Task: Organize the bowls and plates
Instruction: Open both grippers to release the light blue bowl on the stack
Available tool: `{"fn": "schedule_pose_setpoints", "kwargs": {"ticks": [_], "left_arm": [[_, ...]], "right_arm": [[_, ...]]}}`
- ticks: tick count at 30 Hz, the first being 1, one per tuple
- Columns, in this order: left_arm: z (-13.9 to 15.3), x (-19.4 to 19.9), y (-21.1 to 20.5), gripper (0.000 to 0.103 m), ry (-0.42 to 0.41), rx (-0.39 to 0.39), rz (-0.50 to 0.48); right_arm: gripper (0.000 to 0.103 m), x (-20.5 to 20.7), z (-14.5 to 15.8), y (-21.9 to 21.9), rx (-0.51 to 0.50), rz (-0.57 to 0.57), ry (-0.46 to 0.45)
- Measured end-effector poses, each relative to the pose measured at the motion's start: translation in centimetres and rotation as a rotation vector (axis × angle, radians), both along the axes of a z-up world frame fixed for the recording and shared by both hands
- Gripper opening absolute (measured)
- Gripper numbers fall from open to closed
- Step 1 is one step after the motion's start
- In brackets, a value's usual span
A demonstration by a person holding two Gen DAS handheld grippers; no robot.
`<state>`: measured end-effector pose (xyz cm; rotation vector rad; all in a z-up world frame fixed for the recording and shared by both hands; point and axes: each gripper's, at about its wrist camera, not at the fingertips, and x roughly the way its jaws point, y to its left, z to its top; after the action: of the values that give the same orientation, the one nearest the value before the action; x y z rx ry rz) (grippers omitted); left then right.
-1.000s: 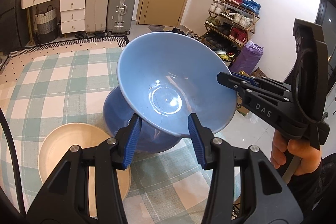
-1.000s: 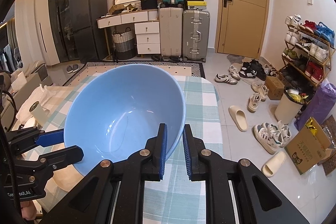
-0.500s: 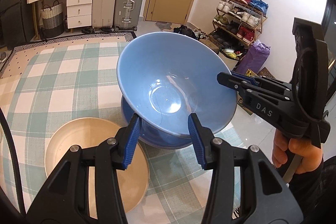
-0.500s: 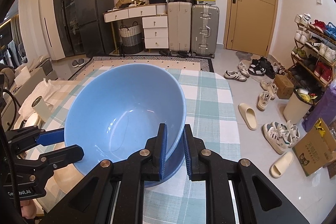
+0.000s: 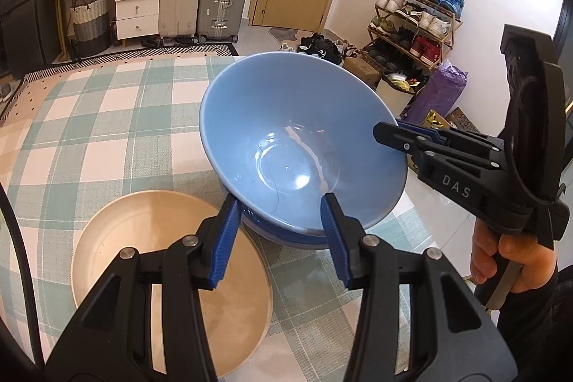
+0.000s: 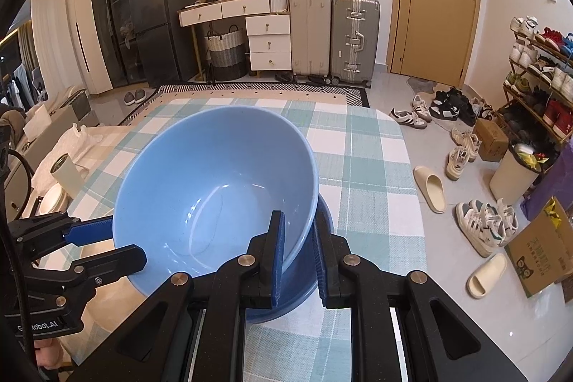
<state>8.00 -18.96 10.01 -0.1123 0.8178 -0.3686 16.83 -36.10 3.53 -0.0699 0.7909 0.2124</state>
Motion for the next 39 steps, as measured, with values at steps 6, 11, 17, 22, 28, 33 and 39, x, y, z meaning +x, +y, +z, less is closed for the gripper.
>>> {"fn": "schedule_pose_setpoints", "kwargs": {"ticks": [6, 11, 17, 22, 28, 33, 39], "left_arm": [[-1.1, 0.5, -0.1, 0.043, 0.004, 0.014, -0.001], [-1.9, 1.1, -0.5, 0.043, 0.006, 0.032, -0.014], [-2.8, 1.8, -1.3, 0.043, 0.014, 0.061, -0.025], [-3.6, 2.6, -2.0, 0.043, 0.023, 0.084, -0.025], [-4.3, 2.7, -2.7, 0.043, 0.028, 0.107, -0.032], [-4.4, 2.7, -3.1, 0.043, 0.008, 0.133, -0.032], [-4.5, 2.7, -3.3, 0.043, 0.005, 0.141, -0.032]], "right_arm": [[0.015, 0.4, -0.8, 0.1, -0.011, 0.002, 0.012], [0.015, 0.4, -1.4, -0.2, -0.017, -0.003, 0.023], [0.015, 0.6, -2.1, -0.5, -0.028, -0.011, 0.038], [0.015, 0.7, -2.8, -0.6, -0.049, -0.014, 0.043], [0.016, 0.8, -3.5, -0.6, -0.073, -0.012, 0.053], [0.016, 0.8, -3.9, -0.8, -0.075, -0.012, 0.058], [0.016, 0.9, -4.3, -1.0, -0.075, -0.011, 0.064]]}}
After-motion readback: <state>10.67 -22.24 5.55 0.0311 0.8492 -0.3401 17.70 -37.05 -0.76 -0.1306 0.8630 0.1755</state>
